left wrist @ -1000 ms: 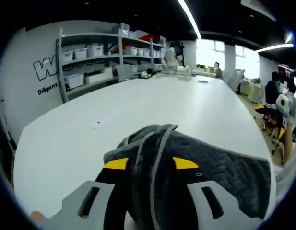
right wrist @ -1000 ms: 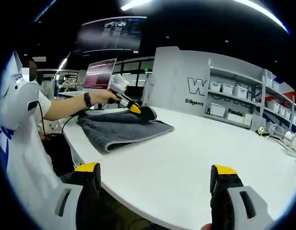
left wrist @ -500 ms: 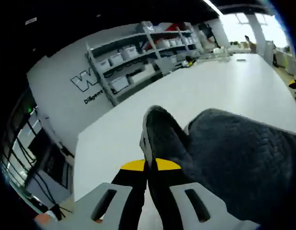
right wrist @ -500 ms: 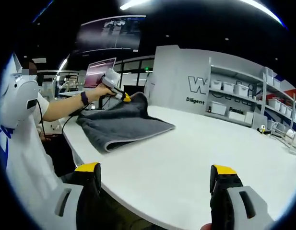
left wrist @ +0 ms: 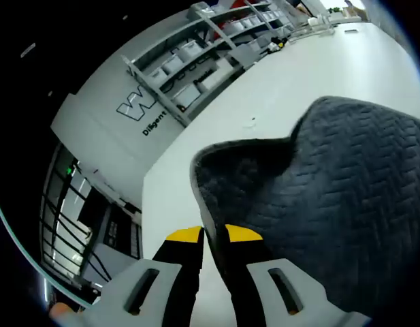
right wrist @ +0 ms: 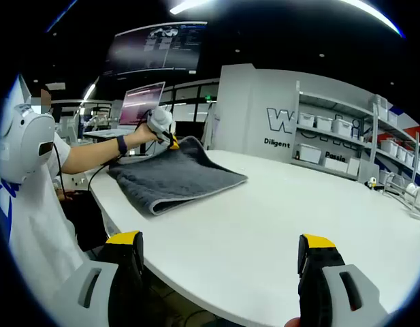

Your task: Open the folded towel by lifting each exposed corner and separating the folded layers until the towel lies flat within the target outline without major curled edges

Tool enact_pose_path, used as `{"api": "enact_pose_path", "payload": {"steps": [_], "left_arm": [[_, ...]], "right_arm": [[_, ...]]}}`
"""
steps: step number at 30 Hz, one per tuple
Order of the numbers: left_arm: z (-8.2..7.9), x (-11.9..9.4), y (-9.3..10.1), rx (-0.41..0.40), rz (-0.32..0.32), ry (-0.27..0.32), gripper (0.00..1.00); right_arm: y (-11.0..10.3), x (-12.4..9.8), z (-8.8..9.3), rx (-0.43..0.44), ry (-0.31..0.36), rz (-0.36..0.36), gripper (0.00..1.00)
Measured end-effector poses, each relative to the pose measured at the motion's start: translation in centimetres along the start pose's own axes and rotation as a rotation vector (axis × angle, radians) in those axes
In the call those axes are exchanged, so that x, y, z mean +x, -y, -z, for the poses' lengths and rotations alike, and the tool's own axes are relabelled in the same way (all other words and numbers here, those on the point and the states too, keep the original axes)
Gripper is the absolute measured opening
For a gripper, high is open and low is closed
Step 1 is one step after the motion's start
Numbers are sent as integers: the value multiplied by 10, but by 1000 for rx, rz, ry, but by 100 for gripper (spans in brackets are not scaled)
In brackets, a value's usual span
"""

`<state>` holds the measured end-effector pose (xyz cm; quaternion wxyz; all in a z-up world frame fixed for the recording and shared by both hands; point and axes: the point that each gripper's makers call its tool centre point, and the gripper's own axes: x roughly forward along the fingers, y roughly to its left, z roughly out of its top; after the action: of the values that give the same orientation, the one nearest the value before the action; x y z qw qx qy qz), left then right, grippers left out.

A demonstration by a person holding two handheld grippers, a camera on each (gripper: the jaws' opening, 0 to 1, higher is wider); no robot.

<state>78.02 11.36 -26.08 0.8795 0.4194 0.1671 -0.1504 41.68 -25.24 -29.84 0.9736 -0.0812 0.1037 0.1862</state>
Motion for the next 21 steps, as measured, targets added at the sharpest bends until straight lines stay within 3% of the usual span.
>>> {"api": "enact_pose_path", "payload": {"steps": [4, 6, 11, 13, 17, 21], "left_arm": [[-10, -20, -19, 32, -101, 34, 31], [-18, -31, -22, -5, -98, 82, 33], [-30, -55, -5, -131, 19, 204, 37], [-30, -58, 0, -154, 60, 228, 41], [-20, -79, 17, -209, 100, 251, 56], [-12, -104, 43, -323, 209, 300, 68]], "right_arm": [[2, 0, 2, 4, -3, 6, 96], [2, 2, 3, 6, -9, 4, 96], [-2, 10, 4, 8, -9, -16, 96], [-5, 13, 4, 10, -9, -25, 96], [-13, 22, 5, 9, -17, -59, 96], [-23, 30, 5, -4, -29, -99, 96]]}}
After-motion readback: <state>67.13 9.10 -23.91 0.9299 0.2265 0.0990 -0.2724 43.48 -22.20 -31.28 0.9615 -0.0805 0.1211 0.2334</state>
